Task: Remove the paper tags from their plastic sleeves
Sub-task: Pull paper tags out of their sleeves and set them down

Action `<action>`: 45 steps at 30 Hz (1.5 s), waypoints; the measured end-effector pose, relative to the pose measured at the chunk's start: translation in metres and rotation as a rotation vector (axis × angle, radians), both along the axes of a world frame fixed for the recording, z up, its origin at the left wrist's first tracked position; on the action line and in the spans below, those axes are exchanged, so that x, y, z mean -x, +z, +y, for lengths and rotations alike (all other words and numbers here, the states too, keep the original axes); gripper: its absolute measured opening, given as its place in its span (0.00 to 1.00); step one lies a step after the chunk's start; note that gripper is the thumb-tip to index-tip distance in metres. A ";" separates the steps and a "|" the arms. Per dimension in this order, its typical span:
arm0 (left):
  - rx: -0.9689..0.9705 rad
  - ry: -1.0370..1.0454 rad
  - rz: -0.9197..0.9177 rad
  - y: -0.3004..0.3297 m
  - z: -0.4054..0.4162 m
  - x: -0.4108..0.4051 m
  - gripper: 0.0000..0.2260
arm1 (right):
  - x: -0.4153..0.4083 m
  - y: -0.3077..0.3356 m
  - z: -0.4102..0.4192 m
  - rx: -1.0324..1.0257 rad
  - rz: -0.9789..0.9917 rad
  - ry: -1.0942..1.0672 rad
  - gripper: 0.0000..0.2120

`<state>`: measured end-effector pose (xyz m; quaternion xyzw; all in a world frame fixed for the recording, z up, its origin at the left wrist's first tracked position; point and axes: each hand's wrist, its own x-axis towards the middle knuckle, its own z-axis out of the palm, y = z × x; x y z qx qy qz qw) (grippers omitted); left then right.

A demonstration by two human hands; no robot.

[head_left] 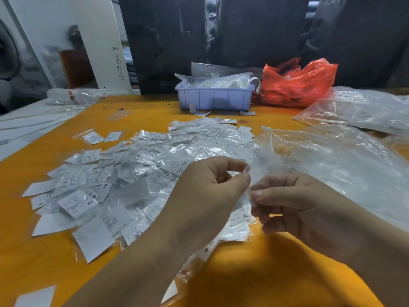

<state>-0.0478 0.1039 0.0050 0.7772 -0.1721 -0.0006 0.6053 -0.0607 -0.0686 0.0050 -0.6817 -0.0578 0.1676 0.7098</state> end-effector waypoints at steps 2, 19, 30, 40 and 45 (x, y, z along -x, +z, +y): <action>-0.008 0.001 -0.012 -0.001 0.001 -0.001 0.03 | 0.000 -0.001 0.000 0.007 0.023 0.022 0.04; -0.036 -0.006 0.079 -0.002 0.000 -0.002 0.05 | -0.003 0.000 -0.003 -0.035 -0.104 -0.241 0.08; -0.078 -0.025 0.048 0.000 0.001 -0.001 0.05 | -0.003 -0.002 -0.002 0.016 -0.082 -0.137 0.12; -0.059 0.005 0.064 0.002 0.001 -0.001 0.05 | -0.002 0.000 -0.002 0.084 -0.127 -0.144 0.17; -0.032 0.018 0.089 0.003 0.001 -0.001 0.06 | -0.001 0.000 -0.002 0.107 -0.157 -0.148 0.14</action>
